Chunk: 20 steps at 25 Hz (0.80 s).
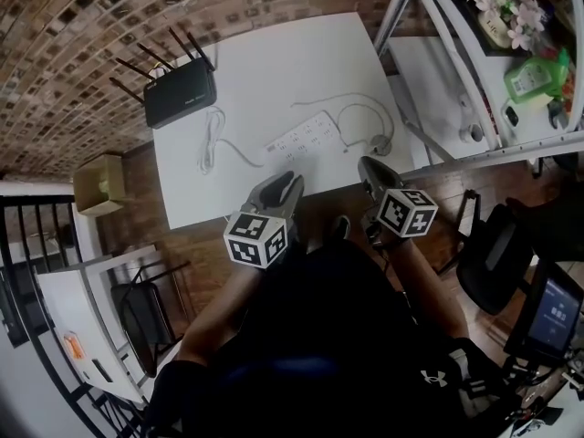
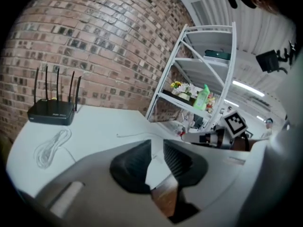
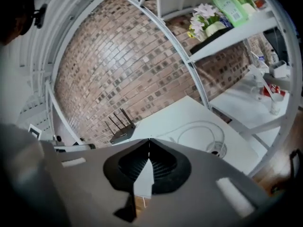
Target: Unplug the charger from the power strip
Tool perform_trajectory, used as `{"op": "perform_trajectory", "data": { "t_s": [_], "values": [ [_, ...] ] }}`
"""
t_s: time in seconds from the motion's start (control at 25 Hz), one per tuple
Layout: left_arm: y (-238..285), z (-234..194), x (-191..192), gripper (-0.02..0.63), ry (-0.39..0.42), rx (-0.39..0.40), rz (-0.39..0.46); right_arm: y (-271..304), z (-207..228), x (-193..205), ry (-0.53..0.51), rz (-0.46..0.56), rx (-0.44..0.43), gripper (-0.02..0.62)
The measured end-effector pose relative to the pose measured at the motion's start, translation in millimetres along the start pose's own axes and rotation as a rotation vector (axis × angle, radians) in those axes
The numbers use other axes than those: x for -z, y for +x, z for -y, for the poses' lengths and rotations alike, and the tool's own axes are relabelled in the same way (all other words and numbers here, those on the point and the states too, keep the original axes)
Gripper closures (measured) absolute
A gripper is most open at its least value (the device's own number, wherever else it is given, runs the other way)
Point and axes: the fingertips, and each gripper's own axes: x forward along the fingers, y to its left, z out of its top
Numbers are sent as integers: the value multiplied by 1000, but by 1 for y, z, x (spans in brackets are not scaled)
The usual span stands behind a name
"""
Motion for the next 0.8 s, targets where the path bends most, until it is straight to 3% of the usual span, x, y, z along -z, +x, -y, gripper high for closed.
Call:
{"op": "perform_trajectory", "data": {
  "t_s": [0.2, 0.36, 0.8],
  "values": [
    [-9, 12, -13, 532, 77, 15, 30, -13, -48, -13, -193, 30, -77, 584],
    [-12, 14, -11, 532, 92, 22, 28, -18, -77, -18, -303, 57, -111, 584],
    [-14, 19, -17, 532, 150, 31, 35, -22, -93, -18, -346, 65, -137, 584]
  ]
}}
